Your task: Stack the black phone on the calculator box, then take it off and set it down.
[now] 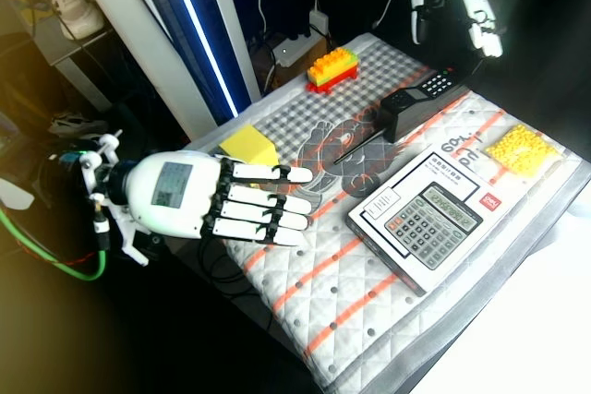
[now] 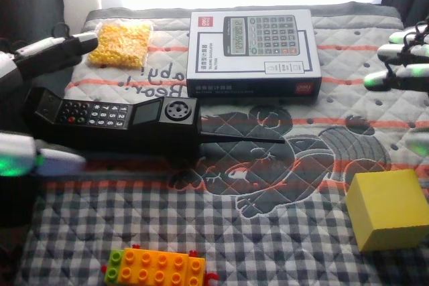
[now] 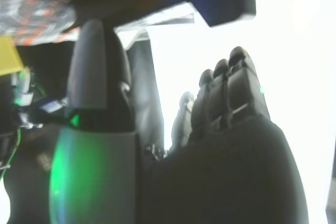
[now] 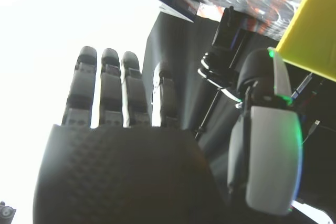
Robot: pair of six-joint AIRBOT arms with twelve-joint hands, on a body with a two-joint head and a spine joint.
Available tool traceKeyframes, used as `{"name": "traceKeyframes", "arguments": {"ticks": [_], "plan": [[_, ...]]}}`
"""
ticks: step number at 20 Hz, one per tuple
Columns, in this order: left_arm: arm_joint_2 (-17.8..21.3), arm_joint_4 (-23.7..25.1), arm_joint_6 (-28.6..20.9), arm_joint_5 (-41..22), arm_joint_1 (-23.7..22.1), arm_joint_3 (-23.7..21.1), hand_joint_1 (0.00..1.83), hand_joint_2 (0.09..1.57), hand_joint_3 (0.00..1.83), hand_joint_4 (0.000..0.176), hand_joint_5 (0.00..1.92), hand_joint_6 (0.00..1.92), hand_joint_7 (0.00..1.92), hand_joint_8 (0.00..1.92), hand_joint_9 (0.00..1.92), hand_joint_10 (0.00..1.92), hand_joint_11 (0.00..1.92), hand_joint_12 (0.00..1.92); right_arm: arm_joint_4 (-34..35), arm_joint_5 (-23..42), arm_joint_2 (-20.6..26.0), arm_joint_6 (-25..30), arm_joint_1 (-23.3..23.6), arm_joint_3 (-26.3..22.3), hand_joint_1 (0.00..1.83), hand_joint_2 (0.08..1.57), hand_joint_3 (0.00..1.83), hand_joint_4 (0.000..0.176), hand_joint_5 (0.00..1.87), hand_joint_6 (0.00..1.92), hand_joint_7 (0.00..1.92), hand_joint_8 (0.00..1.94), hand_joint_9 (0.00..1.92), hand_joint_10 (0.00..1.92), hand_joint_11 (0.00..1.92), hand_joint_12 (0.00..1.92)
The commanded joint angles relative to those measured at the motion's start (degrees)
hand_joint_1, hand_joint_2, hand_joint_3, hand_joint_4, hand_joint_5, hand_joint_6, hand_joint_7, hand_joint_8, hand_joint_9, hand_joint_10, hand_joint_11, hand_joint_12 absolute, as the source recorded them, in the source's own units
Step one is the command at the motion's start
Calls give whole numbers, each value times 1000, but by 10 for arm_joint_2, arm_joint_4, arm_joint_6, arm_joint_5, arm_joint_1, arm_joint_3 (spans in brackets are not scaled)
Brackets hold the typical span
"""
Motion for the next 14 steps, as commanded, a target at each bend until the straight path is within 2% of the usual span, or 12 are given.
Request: {"name": "traceKeyframes", "arguments": {"ticks": [1, 2, 6, 7, 8, 9, 11, 12, 13, 14], "plan": [[-1, 0, 5, -58, -9, 0, 688, 835, 6, 175, 66, 0, 152, 0, 164, 25, 0, 586, 18, 65, 3, 1, 6, 1, 302, 1292, 12, 131, 500, 13, 259, 6, 124, 5, 2, 331], [-1, -1, 5, -57, -10, 0, 701, 821, 0, 176, 73, 1, 154, 1, 155, 11, 0, 561, 18, 65, 3, 1, 6, 1, 271, 1302, 7, 141, 466, 6, 234, 2, 93, 2, 0, 227], [-2, -10, 5, -51, -13, 10, 645, 814, 1, 170, 95, 1, 174, 1, 169, 3, 0, 591, 18, 65, 4, 1, 6, 2, 282, 1311, 3, 130, 400, 0, 183, 0, 52, 0, 3, 183], [-4, -11, 5, -43, -18, 16, 591, 808, 0, 166, 91, 2, 183, 0, 217, 9, 0, 147, 18, 65, 4, 1, 7, 2, 244, 1306, 0, 166, 327, 0, 162, 0, 57, 2, 23, 189], [-11, -12, 5, -27, -28, 26, 599, 796, 0, 174, 107, 6, 179, 0, 210, 5, 0, 29, 18, 65, 4, 1, 7, 1, 246, 1303, 0, 174, 309, 0, 162, 0, 65, 5, 28, 191], [-19, -12, 7, -8, -39, 37, 589, 789, 0, 169, 117, 9, 197, 7, 211, 5, 0, 5, 18, 65, 4, 1, 7, 1, 252, 1301, 0, 176, 307, 0, 169, 3, 78, 9, 50, 200], [-36, -20, 31, 26, -61, 54, 614, 773, 0, 176, 115, 6, 201, 7, 183, 2, 3, 2, 18, 65, 4, 1, 7, 1, 262, 1298, 0, 176, 297, 0, 143, 0, 55, 1, 34, 194], [-42, -31, 69, 42, -74, 57, 601, 775, 0, 176, 137, 13, 240, 20, 213, 14, 62, 29, 18, 65, 4, 1, 7, 0, 249, 1299, 0, 176, 305, 2, 137, 0, 37, 0, 19, 188], [-46, -35, 98, 55, -85, 58, 619, 757, 6, 176, 147, 11, 267, 22, 238, 2, 12, 235, 18, 65, 4, 1, 6, -1, 239, 1289, 0, 170, 337, 3, 179, 3, 76, 5, 47, 209], [-48, -36, 119, 66, -95, 58, 617, 761, 5, 166, 158, 3, 310, 9, 269, 4, 2, 419, 18, 65, 4, 1, 5, -1, 235, 1288, 0, 172, 343, 3, 189, 4, 80, 4, 51, 214]]}}
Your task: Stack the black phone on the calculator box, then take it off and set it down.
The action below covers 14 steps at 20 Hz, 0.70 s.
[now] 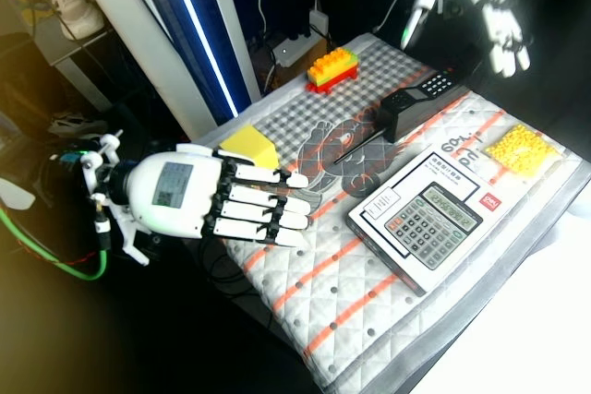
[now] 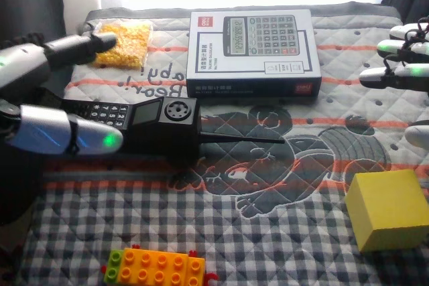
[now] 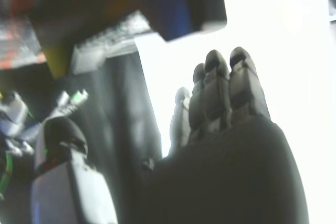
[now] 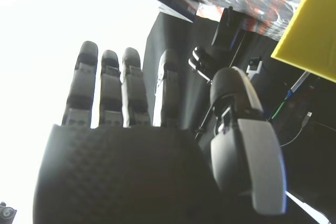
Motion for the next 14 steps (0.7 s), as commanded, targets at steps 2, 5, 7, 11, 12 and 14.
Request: {"name": "traceKeyframes", "arguments": {"ticks": [2, 5, 7, 11, 12, 14], "plan": [[4, -1, 26, -35, -27, 6, 603, 750, 0, 170, 133, 0, 353, 8, 299, 8, 0, 439, 18, 65, 4, 1, 5, 0, 226, 1299, 2, 151, 348, 0, 218, 2, 98, 1, 31, 304], [2, -1, 37, -2, -43, 15, 648, 744, 0, 176, 172, 8, 379, 2, 321, 4, 0, 564, 18, 65, 5, 1, 2, -1, 218, 1310, 0, 156, 347, 1, 218, 0, 97, 0, 0, 369], [0, 4, 39, 32, -59, 26, 655, 747, 3, 176, 235, 11, 439, 8, 415, 21, 0, 820, 18, 65, 4, 1, 2, -1, 208, 1306, 0, 174, 354, 1, 219, 1, 93, 4, 0, 296], [-6, 1, 86, 69, -80, 30, 761, 724, 0, 176, 278, 2, 503, 9, 469, 12, 0, 749, 16, 65, 4, 1, 1, -1, 198, 1326, 6, 153, 359, 2, 235, 5, 112, 9, 49, 318], [-9, 0, 94, 75, -84, 31, 761, 730, 0, 176, 277, 1, 516, 10, 479, 13, 0, 735, 15, 65, 4, 1, 1, -1, 170, 1321, 3, 157, 363, 3, 241, 5, 122, 9, 44, 319], [-15, -2, 96, 82, -87, 35, 769, 728, 0, 176, 299, 0, 549, 1, 532, 8, 0, 818, 13, 65, 4, 1, 1, -1, 170, 1323, 2, 158, 370, 2, 244, 2, 144, 10, 57, 333]]}}
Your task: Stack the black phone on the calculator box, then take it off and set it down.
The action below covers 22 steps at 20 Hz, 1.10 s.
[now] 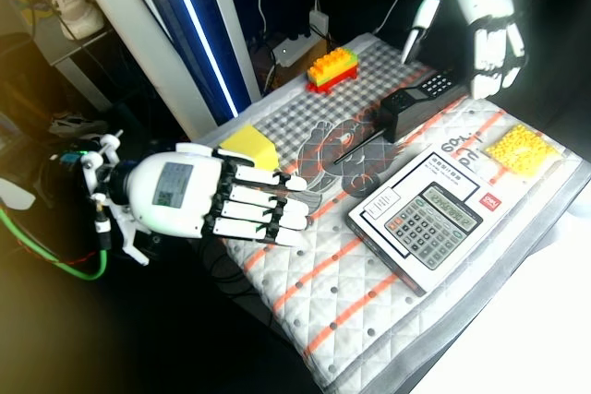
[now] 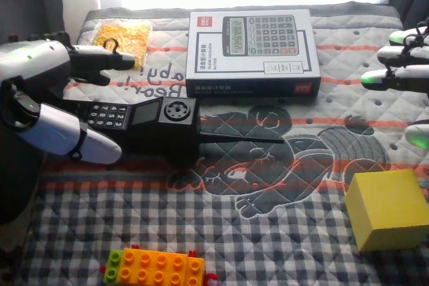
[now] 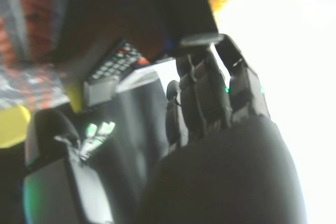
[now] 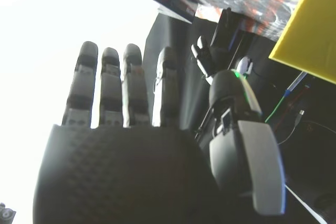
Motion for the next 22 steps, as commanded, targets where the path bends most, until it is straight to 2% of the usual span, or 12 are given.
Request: {"name": "traceKeyframes", "arguments": {"ticks": [1, 4, 7, 10, 11, 16, 17, 18, 19, 20, 21, 22], "plan": [[4, -5, 1, -52, -6, 6, 777, 730, 0, 172, 305, 2, 566, 5, 553, 12, 3, 837, 14, 65, 4, 1, 3, -1, 166, 1314, 0, 164, 379, 5, 248, 3, 146, 9, 71, 342], [0, -12, 2, -38, -5, 14, 801, 762, 11, 154, 327, 6, 536, 0, 527, 0, 0, 828, 13, 65, 4, 1, 3, -1, 144, 1319, 1, 165, 367, 1, 238, 0, 125, 1, 64, 349], [-6, -15, 2, -28, -6, 22, 835, 815, 9, 110, 408, 9, 570, 4, 567, 7, 0, 865, 12, 65, 4, 1, 3, -1, 158, 1325, 1, 145, 375, 1, 254, 1, 141, 1, 36, 404], [-12, -15, 3, -21, -6, 26, 949, 831, 3, 8, 524, 22, 595, 5, 579, 3, 0, 836, 11, 65, 3, 1, 2, -1, 44, 1342, 6, 162, 300, 0, 244, 0, 171, 5, 11, 400], [-14, -15, 3, -19, -6, 28, 934, 849, 10, 19, 536, 22, 613, 11, 597, 9, 14, 840, 11, 65, 3, 1, 2, -1, 13, 1352, 6, 155, 274, 0, 247, 1, 206, 13, 45, 420], [-20, -23, 3, -16, -13, 33, 1052, 1029, 2, 0, 800, 7, 816, 8, 741, 24, 188, 726, 11, 65, 3, 1, 2, -1, 0, 1368, 4, 150, 257, 0, 251, 0, 212, 2, 36, 423], [-22, -25, 3, -20, -14, 34, 1187, 1083, 2, 15, 1011, 635, 942, 827, 858, 56, 287, 734, 11, 65, 3, 1, 2, -1, 0, 1372, 5, 148, 252, 0, 261, 5, 219, 4, 47, 428], [-24, -30, 3, -28, -14, 34, 1214, 1101, 2, 24, 1038, 814, 943, 1015, 936, 87, 349, 766, 11, 65, 3, 1, 2, -1, 0, 1369, 3, 160, 247, 0, 262, 4, 223, 6, 53, 429], [-25, -38, 2, -38, -13, 35, 1232, 1087, 0, 20, 1096, 767, 982, 989, 1008, 124, 391, 803, 11, 65, 3, 1, 2, -1, 0, 1358, 0, 167, 246, 0, 271, 7, 235, 10, 70, 436], [-26, -41, -1, -45, -13, 35, 1359, 1055, 2, 0, 1358, 169, 1109, 849, 900, 991, 446, 852, 11, 65, 3, 1, 2, -1, 0, 1349, 0, 173, 244, 0, 283, 10, 256, 15, 83, 444], [-26, -39, -20, -60, -13, 35, 1378, 1078, 2, 0, 1187, 463, 1088, 896, 836, 1220, 413, 954, 11, 65, 3, 1, 2, -1, 0, 1340, 0, 175, 243, 0, 289, 11, 263, 17, 88, 448], [-24, -31, -42, -74, -13, 35, 1287, 1073, 0, 0, 1182, 481, 1041, 1049, 824, 1080, 494, 1102, 11, 65, 3, 1, 1, -1, 0, 1331, 0, 176, 233, 0, 278, 5, 250, 9, 67, 443]]}}
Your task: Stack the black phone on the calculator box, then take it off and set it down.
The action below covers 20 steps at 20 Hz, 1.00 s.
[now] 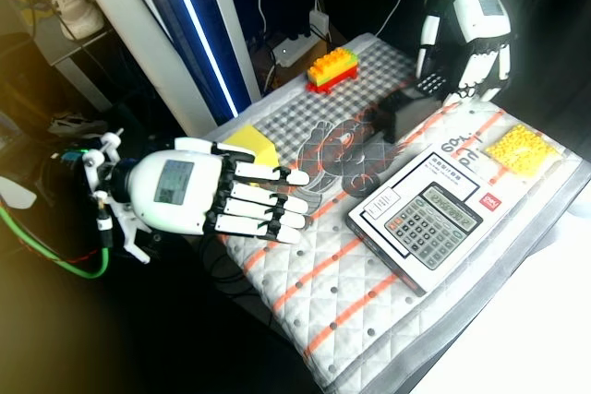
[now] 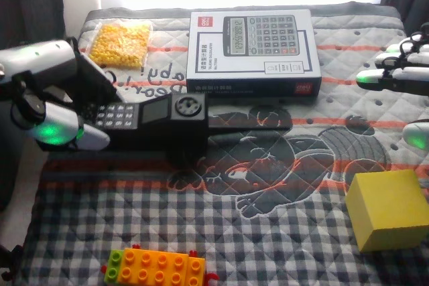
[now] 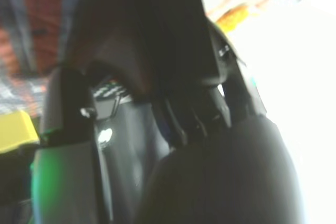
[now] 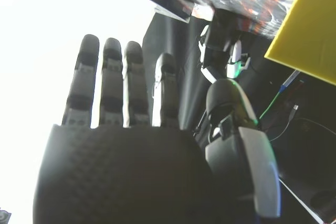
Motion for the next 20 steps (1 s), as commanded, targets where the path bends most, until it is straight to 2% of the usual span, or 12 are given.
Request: {"name": "traceKeyframes", "arguments": {"ticks": [1, 3, 5, 6, 8, 11, 13, 15, 16, 17, 19, 20], "plan": [[7, 7, -22, -90, -5, 3, 1269, 1060, 1, 0, 1165, 520, 1087, 992, 883, 1013, 499, 1281, 17, 65, 3, 1, 1, 2, 0, 1326, 0, 176, 222, 0, 250, 0, 218, 1, 25, 426], [13, 26, -52, -100, -14, 3, 1275, 1050, 0, 0, 1224, 389, 1091, 1021, 849, 1114, 498, 1568, 17, 65, 3, 1, 1, 2, 0, 1329, 0, 171, 218, 0, 241, 0, 211, 0, 20, 424], [16, 36, -56, -101, -29, 3, 1274, 1051, 0, 0, 1324, 200, 1037, 1096, 777, 1163, 512, 1704, 17, 65, 3, 1, 1, 2, 0, 1340, 0, 169, 216, 2, 230, 1, 193, 0, 12, 380], [16, 38, -56, -101, -37, 5, 1275, 1043, 0, 0, 1346, 160, 1055, 1062, 793, 1126, 523, 1715, 17, 65, 3, 1, 1, 2, 0, 1339, 0, 173, 210, 0, 225, 0, 190, 0, 19, 374], [8, 40, -56, -103, -51, 13, 1282, 1047, 1, 0, 1345, 134, 1048, 1089, 805, 1147, 530, 1690, 17, 65, -1, 1, 1, 5, 0, 1346, 3, 158, 200, 0, 221, 0, 183, 1, 10, 366], [-16, 31, -57, -94, -71, 40, 1282, 1063, 1, 0, 1341, 117, 1000, 1174, 839, 1113, 593, 1619, 17, 65, -2, 1, 3, 6, 0, 1338, 0, 155, 204, 2, 216, 0, 169, 0, 0, 343], [-32, 28, -58, -90, -82, 56, 1277, 1049, 1, 0, 1334, 152, 1053, 1057, 874, 946, 536, 1500, 18, 65, -2, 1, 4, 6, 0, 1339, 0, 153, 197, 0, 213, 0, 170, 1, 0, 342], [-34, 31, -68, -87, -87, 60, 1274, 1045, 0, 0, 1327, 189, 1067, 1027, 881, 922, 500, 1542, 17, 66, -2, 1, 4, 6, 0, 1329, 0, 161, 199, 3, 211, 2, 166, 1, 0, 345], [-32, 47, -92, -87, -86, 60, 1361, 1071, 2, 0, 1215, 418, 1062, 930, 861, 1194, 530, 1510, 17, 66, -2, 1, 4, 6, 0, 1326, 0, 163, 198, 3, 213, 3, 171, 3, 2, 348], [-30, 62, -119, -90, -85, 60, 1379, 1076, 2, 0, 1153, 549, 1056, 910, 884, 1235, 566, 1493, 17, 66, -2, 1, 4, 6, 0, 1302, 2, 173, 202, 0, 217, 0, 180, 0, 0, 394], [-23, 104, -208, -107, -77, 60, 1258, 1061, 2, 0, 1206, 542, 1021, 1021, 914, 950, 609, 1481, 17, 66, -2, 1, 4, 6, 0, 1297, 2, 170, 197, 0, 210, 0, 170, 0, 0, 392], [-18, 131, -257, -119, -73, 60, 1248, 1072, 1, 0, 1183, 599, 987, 1070, 868, 997, 563, 1542, 17, 66, -2, 1, 4, 5, 0, 1301, 2, 166, 197, 0, 208, 0, 167, 0, 0, 375]]}}
